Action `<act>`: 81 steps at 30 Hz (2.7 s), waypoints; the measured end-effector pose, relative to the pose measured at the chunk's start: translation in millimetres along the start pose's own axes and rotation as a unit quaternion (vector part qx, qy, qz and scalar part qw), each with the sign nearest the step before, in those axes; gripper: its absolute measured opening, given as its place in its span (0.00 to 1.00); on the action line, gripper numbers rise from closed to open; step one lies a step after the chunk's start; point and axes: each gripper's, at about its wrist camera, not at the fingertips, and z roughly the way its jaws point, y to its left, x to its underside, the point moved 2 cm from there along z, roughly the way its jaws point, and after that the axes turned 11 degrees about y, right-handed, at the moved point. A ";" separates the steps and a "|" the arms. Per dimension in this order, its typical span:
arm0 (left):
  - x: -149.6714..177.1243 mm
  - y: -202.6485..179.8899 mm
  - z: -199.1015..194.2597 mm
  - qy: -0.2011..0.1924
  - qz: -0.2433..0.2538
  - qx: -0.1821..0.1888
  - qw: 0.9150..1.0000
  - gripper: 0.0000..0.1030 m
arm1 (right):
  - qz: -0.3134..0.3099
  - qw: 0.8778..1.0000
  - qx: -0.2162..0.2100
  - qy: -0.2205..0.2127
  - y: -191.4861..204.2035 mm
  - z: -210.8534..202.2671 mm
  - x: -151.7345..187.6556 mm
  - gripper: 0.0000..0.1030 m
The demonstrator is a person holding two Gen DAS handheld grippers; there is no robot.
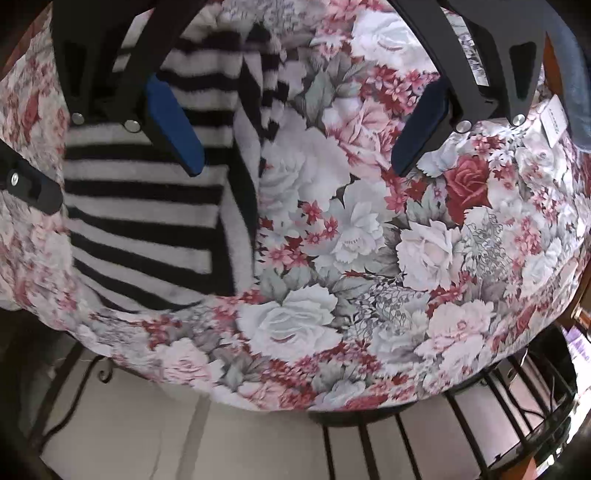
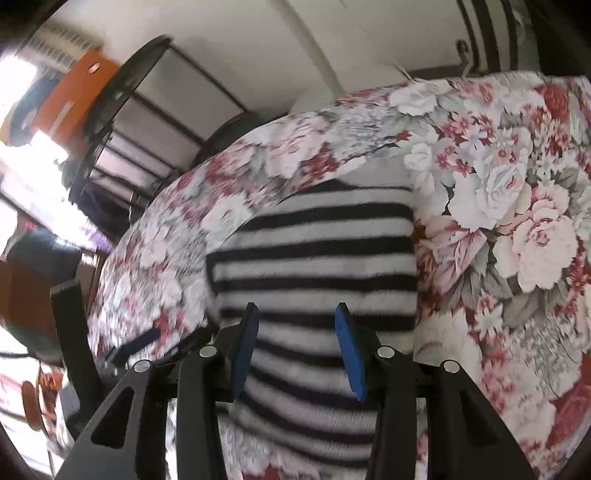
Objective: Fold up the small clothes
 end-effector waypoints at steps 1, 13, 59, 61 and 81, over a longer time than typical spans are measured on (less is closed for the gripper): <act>5.1 -0.1 -3.1 -0.001 0.006 -0.001 1.000 0.96 | -0.014 1.000 0.009 0.003 4.6 -4.5 8.5 0.43; 54.0 0.4 38.6 0.040 0.057 -0.057 0.996 0.96 | -0.053 0.987 0.116 0.100 -29.4 36.7 78.6 0.56; 37.1 -59.6 16.6 -0.027 0.090 -0.019 0.995 0.95 | 0.049 0.996 -0.029 0.064 -85.3 2.4 48.2 0.76; 36.3 -63.4 18.5 -0.027 0.094 -0.011 0.995 0.95 | 0.053 0.996 -0.042 0.059 -87.7 3.5 44.5 0.76; 22.5 -56.2 36.7 -0.009 0.074 0.088 0.993 0.95 | 0.068 0.991 -0.105 0.038 -95.1 32.5 11.1 0.78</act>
